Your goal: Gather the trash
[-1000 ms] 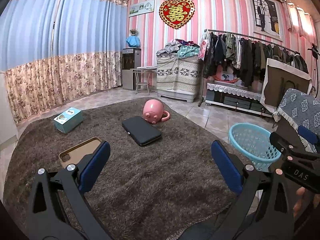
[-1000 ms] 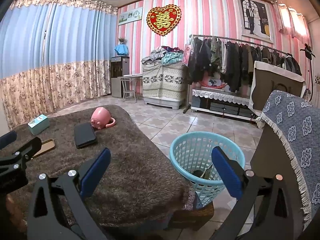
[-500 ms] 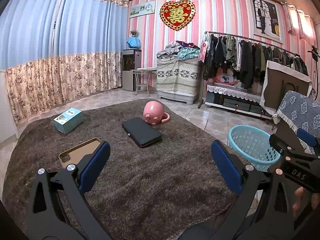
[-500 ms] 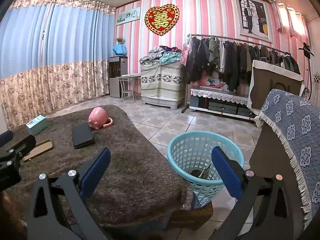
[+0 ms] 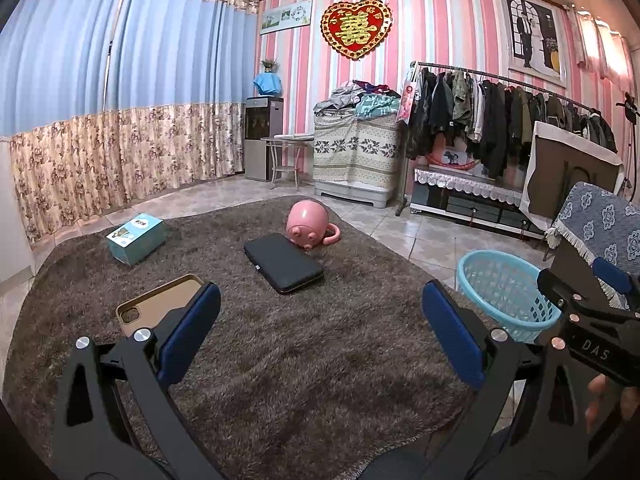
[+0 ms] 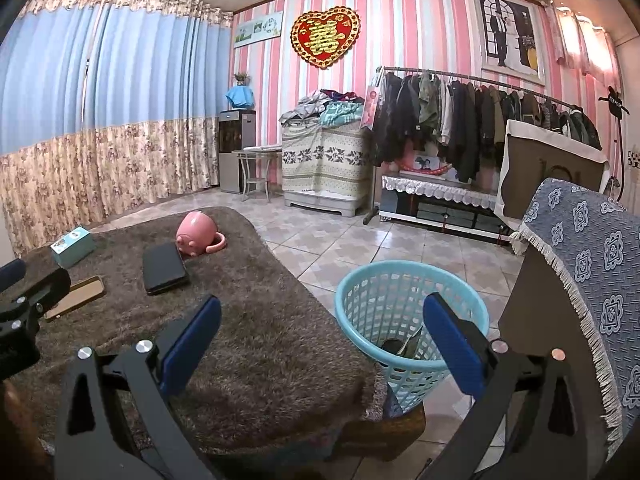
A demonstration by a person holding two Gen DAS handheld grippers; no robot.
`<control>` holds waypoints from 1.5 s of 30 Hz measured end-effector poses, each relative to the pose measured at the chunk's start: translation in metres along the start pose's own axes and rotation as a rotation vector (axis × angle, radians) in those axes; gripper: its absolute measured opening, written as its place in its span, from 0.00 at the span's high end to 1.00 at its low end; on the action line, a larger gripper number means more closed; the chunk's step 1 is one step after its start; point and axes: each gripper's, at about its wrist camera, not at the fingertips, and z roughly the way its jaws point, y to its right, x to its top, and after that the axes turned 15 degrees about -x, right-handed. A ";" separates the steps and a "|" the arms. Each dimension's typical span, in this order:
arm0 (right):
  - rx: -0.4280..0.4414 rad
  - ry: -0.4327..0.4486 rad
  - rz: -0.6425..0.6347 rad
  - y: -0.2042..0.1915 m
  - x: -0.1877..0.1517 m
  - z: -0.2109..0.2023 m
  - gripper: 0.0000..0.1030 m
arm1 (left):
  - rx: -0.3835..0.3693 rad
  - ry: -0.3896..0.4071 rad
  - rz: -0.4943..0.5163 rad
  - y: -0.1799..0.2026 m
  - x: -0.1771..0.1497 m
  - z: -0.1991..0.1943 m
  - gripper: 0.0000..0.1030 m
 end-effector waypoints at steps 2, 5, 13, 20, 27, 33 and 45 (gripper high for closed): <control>-0.002 0.000 0.001 0.001 -0.001 0.001 0.04 | -0.001 0.000 0.000 0.001 0.001 0.000 0.05; 0.000 -0.001 0.003 0.000 -0.001 0.001 0.04 | -0.002 0.002 0.002 0.001 0.001 -0.001 0.05; -0.001 -0.002 0.004 0.001 -0.001 0.001 0.04 | -0.003 0.002 0.000 0.001 0.003 0.000 0.05; -0.004 -0.005 0.004 0.000 -0.002 0.002 0.04 | -0.003 0.002 0.001 0.001 0.002 0.000 0.05; -0.002 -0.006 0.004 0.001 -0.002 0.002 0.04 | -0.004 0.003 -0.001 0.003 0.002 0.001 0.05; -0.004 -0.006 0.005 0.000 -0.002 0.002 0.04 | -0.007 0.003 -0.002 0.005 0.002 0.001 0.05; -0.003 -0.007 0.005 0.000 -0.001 0.002 0.04 | -0.008 0.005 -0.001 0.007 0.002 0.001 0.05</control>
